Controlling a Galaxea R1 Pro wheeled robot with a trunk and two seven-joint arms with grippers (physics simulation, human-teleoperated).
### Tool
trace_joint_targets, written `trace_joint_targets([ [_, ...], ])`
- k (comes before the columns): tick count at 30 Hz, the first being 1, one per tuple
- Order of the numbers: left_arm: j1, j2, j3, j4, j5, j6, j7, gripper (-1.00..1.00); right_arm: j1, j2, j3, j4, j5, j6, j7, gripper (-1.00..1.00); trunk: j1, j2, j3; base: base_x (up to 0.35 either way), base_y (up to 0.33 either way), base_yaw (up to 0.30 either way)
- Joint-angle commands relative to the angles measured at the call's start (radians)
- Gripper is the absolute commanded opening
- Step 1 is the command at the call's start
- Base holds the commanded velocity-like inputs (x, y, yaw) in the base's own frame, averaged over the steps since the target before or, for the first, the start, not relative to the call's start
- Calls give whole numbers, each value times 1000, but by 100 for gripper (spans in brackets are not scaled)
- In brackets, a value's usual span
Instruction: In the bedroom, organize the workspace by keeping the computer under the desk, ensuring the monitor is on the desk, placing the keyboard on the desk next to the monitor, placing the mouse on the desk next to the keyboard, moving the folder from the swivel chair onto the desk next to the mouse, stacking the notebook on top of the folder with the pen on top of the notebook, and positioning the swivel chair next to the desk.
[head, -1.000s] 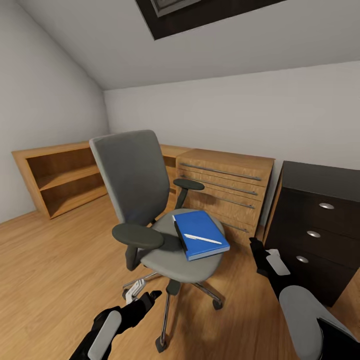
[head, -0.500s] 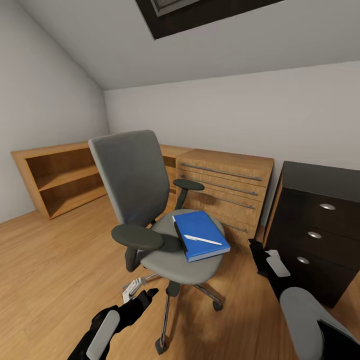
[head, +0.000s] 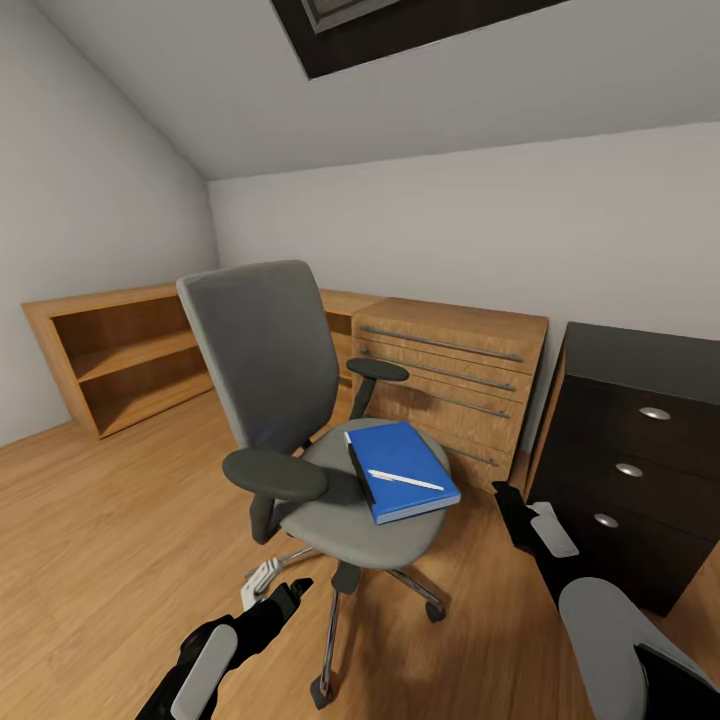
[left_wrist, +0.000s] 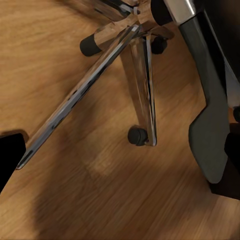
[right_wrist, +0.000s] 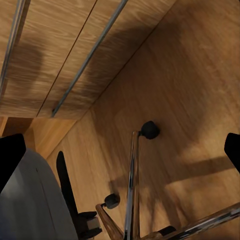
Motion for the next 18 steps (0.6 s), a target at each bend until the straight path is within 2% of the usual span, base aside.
trace_joint_targets([
  [1,0,0,-1,-2,10,3,8,100,0,0,-2,-2,-9,5,-5,100,0,0,-1,0,0,0],
  [18,0,0,-1,-2,10,3,8,100,0,0,-2,-2,-9,5,-5,100,0,0,-1,0,0,0],
])
